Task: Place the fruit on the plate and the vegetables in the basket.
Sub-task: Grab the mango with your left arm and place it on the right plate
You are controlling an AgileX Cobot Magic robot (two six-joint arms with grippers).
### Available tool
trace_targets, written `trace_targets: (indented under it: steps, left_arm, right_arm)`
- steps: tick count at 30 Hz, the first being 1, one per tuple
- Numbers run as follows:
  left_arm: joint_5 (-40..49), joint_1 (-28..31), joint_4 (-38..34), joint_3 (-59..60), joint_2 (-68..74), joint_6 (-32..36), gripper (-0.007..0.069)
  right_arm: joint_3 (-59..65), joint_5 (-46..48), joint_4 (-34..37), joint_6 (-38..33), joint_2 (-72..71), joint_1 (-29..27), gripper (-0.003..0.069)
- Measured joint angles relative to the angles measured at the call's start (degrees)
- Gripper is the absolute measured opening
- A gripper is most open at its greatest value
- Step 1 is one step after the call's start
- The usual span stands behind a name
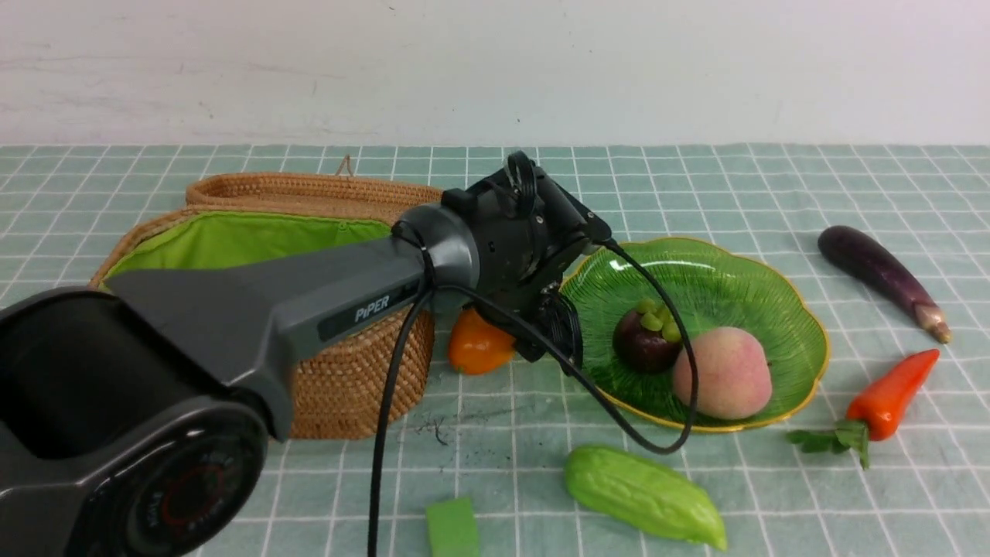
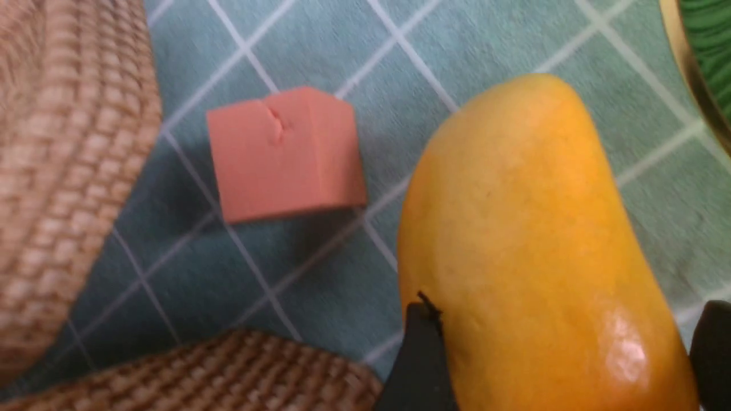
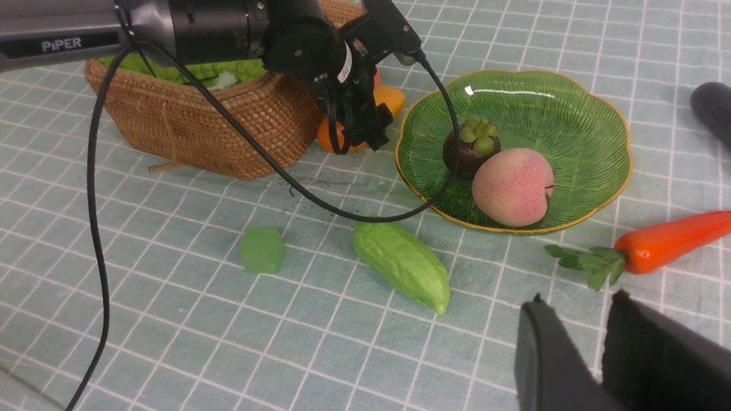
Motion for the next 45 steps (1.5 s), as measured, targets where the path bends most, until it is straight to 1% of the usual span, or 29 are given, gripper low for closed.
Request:
trace_targets:
  steps: [8,22,26,28,30,37,45]
  left_arm:
    - [-0.12,0.07,3.07,-0.47,1.68,0.00,0.0561]
    - [-0.39,0.07,4.30,-0.60,2.52,0.00,0.0563]
    - [-0.44,0.07,3.19,-0.68,3.51,-0.18,0.0557]
    - [-0.51,0.07,2.98,-0.68,3.57,-0.18,0.0528]
    - [-0.57,0.07,2.87,-0.68,3.57,-0.20,0.0515]
    - [-0.09,0.07,2.81,-0.68,3.33,-0.36,0.0515]
    - [4.62,-0.62,-0.23,-3.50,-0.59,-2.16,0.0515]
  right_arm:
    - [0.00,0.06,0.00,0.00,0.00,0.00,0.0171]
    - [0.00,0.06,0.06,-1.09,0.00,0.00,0.0171]
    - [0.00,0.11,0.11,-1.14,0.00,0.00,0.0165]
    - [0.00,0.21,0.34,-1.14,0.00,0.00,0.0161]
    - [0.00,0.21,0.39,-1.14,0.00,0.00,0.0161]
    - [0.00,0.21,0.45,-1.14,0.00,0.00,0.0161]
    - [0.00,-0.34,0.45,-1.14,0.00,0.00,0.0161]
